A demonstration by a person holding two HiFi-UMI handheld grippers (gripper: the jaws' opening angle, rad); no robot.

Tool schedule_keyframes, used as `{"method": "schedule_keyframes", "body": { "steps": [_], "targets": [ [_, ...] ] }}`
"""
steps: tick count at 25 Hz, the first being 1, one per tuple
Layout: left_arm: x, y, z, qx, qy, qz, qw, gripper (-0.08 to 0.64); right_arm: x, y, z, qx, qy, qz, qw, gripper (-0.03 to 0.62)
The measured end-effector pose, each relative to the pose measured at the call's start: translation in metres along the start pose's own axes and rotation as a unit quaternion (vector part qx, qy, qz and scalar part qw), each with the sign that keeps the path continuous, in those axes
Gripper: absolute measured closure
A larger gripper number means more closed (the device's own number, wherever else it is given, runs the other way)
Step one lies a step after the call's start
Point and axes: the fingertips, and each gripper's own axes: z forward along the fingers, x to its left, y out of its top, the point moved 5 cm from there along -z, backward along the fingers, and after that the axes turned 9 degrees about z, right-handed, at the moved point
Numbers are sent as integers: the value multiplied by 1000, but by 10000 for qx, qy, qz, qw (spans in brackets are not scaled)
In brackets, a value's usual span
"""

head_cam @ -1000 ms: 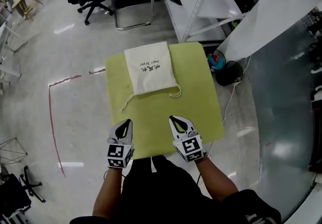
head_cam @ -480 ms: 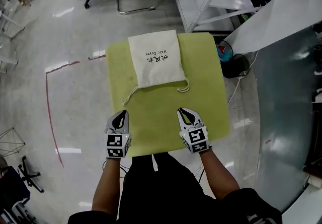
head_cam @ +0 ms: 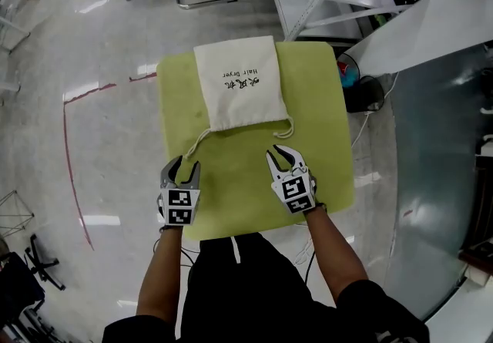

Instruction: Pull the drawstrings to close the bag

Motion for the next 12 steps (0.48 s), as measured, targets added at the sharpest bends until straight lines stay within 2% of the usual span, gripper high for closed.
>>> {"method": "schedule_keyframes", "body": {
  "steps": [2, 3, 12],
  "targets": [
    [6, -5, 7, 75, 64, -116, 9999, 376, -4, 1, 11, 109, 20, -81, 9999, 487],
    [10, -6, 9, 107, 67, -153, 9998, 376, -7, 1, 16, 158, 8, -100, 9998, 474],
    [6, -16, 29, 464, -332, 23, 9984, 377, -37, -6, 43, 557, -73, -116, 9984, 462]
  ]
}}
